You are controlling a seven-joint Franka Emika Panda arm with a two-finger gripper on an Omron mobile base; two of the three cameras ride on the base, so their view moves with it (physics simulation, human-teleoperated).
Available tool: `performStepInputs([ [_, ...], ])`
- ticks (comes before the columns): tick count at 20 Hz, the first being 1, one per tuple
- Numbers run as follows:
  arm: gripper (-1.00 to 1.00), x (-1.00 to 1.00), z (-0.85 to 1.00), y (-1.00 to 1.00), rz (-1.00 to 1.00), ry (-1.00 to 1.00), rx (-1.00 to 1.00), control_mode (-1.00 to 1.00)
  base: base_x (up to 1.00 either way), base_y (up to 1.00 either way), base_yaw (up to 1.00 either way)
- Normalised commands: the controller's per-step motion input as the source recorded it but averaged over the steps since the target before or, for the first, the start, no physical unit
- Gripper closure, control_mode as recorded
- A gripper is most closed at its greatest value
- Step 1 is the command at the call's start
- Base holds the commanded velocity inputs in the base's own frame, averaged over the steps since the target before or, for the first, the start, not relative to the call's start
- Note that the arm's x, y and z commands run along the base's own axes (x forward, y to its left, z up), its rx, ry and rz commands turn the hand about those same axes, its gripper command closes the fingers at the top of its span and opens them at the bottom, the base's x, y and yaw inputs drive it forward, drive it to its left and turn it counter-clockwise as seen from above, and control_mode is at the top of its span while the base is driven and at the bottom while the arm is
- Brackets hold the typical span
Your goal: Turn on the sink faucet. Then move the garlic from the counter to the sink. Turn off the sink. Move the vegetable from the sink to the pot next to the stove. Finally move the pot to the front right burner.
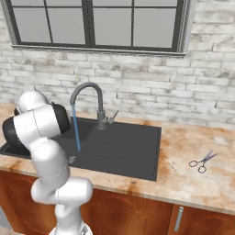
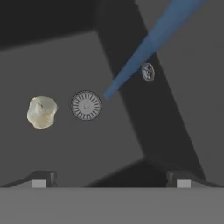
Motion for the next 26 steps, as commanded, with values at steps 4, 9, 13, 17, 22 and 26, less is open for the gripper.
performStepInputs([
  [4, -1.00, -0.49, 0.02, -0.59, -0.05, 0.00, 0.03, -1.00, 0.00, 0.00, 0.00],
  [9, -1.00, -0.16, 0.21, -0.56, -0.03, 0.00, 0.00, -1.00, 0.00, 0.00, 0.00],
  [13, -1.00, 0.00, 0.29, -0.52, -0.02, 0.00, 0.00, -1.00, 0.00, 0.00, 0.00],
  [17, -1.00, 0.00, 0.25, -0.60, -0.01, 0.00, 0.00, -1.00, 0.00, 0.00, 0.00],
  [22, -1.00, 0.00, 0.22, -0.62, -0.01, 0.00, 0.00, -1.00, 0.00, 0.00, 0.00],
  [26, -1.00, 0.04, 0.08, -0.63, 0.00, 0.00, 0.00, -1.00, 0.00, 0.00, 0.00],
])
